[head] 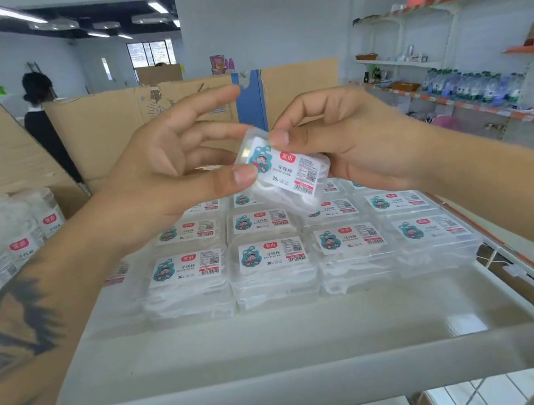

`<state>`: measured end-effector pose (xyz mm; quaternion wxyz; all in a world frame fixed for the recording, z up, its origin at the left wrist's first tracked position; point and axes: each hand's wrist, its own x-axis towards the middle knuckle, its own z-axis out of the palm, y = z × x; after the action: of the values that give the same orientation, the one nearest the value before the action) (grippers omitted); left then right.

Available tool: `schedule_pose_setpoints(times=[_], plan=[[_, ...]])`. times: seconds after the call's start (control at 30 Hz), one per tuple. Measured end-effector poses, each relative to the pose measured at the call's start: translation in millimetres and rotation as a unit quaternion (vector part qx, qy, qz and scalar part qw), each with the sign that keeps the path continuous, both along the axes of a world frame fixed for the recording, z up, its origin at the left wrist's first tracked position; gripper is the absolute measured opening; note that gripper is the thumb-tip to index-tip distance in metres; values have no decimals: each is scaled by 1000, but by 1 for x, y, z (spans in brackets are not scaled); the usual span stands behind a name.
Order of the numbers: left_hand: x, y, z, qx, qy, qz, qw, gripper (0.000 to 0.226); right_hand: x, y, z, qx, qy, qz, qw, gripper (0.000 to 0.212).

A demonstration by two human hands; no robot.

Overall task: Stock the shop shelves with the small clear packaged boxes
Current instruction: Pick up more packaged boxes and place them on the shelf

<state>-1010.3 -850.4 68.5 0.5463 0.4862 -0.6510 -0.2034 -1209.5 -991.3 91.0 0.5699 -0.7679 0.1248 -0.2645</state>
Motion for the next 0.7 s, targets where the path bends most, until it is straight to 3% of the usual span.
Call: schedule_pose_setpoints(times=[0.17, 0.27, 0.47, 0.6, 0.7], plan=[[-3, 3, -2, 9, -108, 29, 994, 76, -4, 1, 1, -15, 29, 1, 999, 21], [-10, 1, -5, 6, -125, 61, 990, 67, -9, 4, 6, -125, 72, -21, 989, 19], [-21, -4, -10, 0, -83, 112, 990, 54, -26, 12, 37, -394, 225, -52, 890, 48], [-30, -7, -15, 3, -64, 124, 990, 59, -31, 14, 40, -456, 249, -66, 852, 52], [-31, -11, -19, 29, -150, 156, 976, 77, -42, 6, 42, -465, 242, -92, 847, 48]])
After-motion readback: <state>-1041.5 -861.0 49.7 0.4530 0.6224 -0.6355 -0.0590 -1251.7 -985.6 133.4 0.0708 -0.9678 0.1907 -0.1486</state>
